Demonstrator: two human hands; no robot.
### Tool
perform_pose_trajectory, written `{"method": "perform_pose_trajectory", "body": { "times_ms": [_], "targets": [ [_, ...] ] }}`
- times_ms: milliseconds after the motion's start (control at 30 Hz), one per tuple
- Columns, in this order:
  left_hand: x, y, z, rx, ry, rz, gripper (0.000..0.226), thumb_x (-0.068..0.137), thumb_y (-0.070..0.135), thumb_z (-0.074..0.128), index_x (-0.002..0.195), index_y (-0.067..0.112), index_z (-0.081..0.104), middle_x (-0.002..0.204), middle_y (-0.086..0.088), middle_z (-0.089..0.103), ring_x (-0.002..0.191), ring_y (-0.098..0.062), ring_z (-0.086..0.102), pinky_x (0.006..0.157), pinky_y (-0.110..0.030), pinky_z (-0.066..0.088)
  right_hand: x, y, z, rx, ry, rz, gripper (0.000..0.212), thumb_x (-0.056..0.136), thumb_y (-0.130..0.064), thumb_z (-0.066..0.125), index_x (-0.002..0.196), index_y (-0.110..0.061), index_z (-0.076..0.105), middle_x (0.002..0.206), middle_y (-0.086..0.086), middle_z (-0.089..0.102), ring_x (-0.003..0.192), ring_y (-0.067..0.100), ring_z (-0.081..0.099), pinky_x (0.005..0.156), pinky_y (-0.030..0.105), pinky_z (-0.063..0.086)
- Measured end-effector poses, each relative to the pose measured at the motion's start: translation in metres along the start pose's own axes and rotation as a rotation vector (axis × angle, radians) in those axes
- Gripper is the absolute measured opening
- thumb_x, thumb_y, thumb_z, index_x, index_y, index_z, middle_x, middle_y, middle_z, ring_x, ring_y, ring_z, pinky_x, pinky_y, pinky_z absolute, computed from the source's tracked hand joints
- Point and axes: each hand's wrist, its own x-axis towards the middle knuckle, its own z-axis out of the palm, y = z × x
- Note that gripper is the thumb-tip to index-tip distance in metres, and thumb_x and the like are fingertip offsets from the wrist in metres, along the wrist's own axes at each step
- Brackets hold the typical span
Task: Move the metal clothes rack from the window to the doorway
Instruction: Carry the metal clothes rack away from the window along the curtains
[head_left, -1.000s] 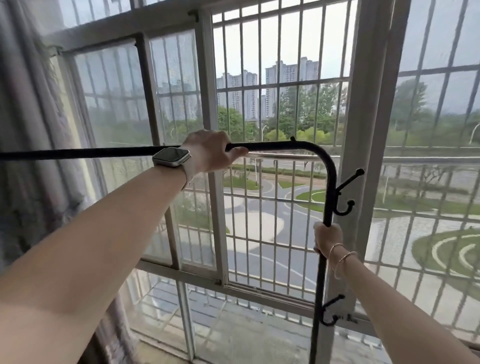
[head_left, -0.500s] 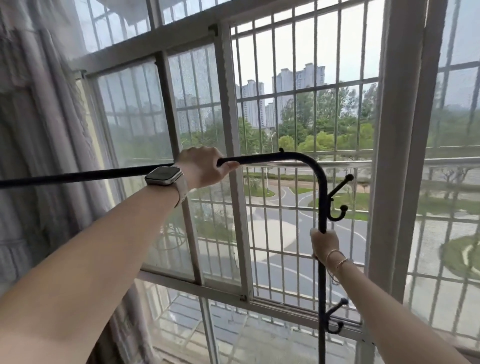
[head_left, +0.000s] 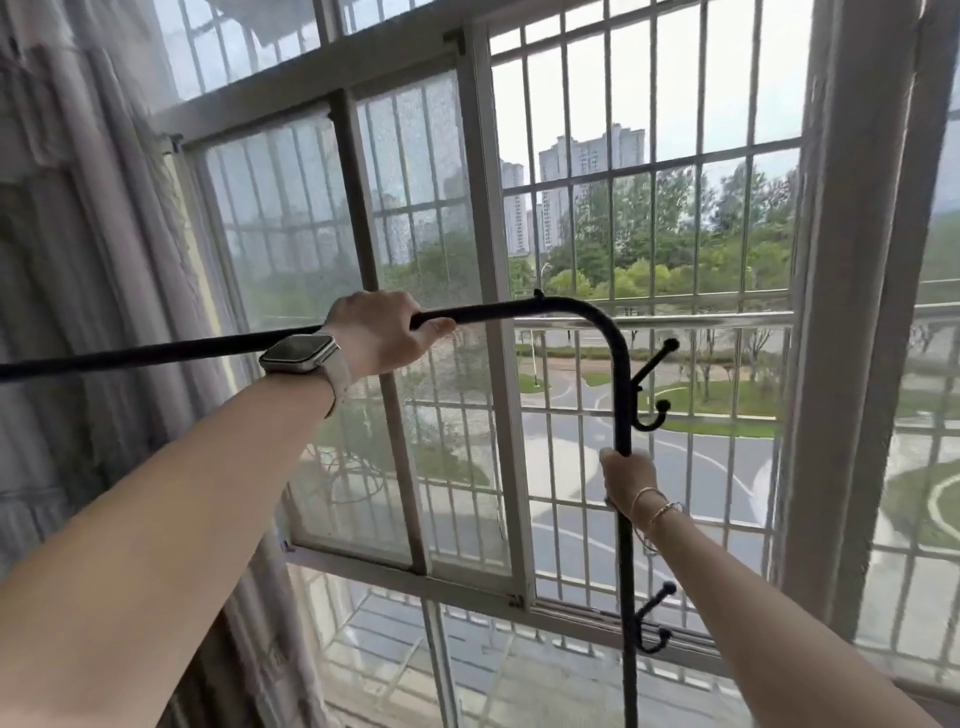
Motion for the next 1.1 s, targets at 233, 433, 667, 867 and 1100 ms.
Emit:
{"method": "perform_pose_trajectory", "body": {
  "times_ms": [233,433,667,867,1100],
  "targets": [
    [0.007,-0.026,0.013,0.016,0.002,-0.044,0.065,0.086,0.072,0.029,0.064,0.015,0.054,0.050,0.002,0.047,0.043,-0.016,0.047,0.055,-0.027,0.045,0.011,-0.007,0.030,0.041,-0.034,-0.016,0.022,0.088,-0.025,0.048,0.069,-0.014,0.047,0.084,0.015,0.055,0.068,0.026,0.050,0.065,0.036,0.046],
    [0.013,-0.030,0.021,0.019,0.001,-0.077,0.064,0.083,0.074,0.029,0.064,0.021,0.057,0.049,0.004,0.048,0.046,-0.015,0.052,0.056,-0.027,0.046,0.032,-0.006,0.048,0.123,-0.066,-0.039,0.015,0.089,-0.014,0.043,0.081,-0.004,0.052,0.061,0.005,0.039,0.056,0.023,0.041,0.059,0.035,0.040],
    [0.023,-0.039,0.028,0.042,-0.052,-0.128,0.060,0.083,0.074,0.029,0.063,0.024,0.054,0.050,0.005,0.048,0.042,-0.014,0.048,0.048,-0.026,0.041,0.049,-0.008,0.063,0.162,-0.084,-0.078,0.015,0.082,-0.012,0.044,0.068,-0.009,0.048,0.056,0.005,0.042,0.053,0.024,0.042,0.056,0.036,0.040],
    [0.027,-0.035,0.029,0.070,-0.047,-0.139,0.057,0.085,0.072,0.031,0.060,0.023,0.047,0.052,0.003,0.049,0.046,-0.016,0.050,0.053,-0.028,0.040,0.059,-0.011,0.070,0.186,-0.128,-0.055,0.017,0.082,-0.010,0.043,0.065,-0.012,0.041,0.057,0.003,0.037,0.052,0.021,0.036,0.055,0.035,0.036],
    [0.021,-0.039,0.025,0.098,-0.061,-0.199,0.057,0.085,0.071,0.033,0.060,0.023,0.048,0.051,0.003,0.048,0.049,-0.018,0.052,0.050,-0.029,0.034,0.062,-0.015,0.086,0.170,-0.178,-0.110,0.022,0.080,-0.006,0.042,0.059,-0.013,0.037,0.052,0.000,0.032,0.047,0.017,0.031,0.048,0.031,0.031]
  ]
}}
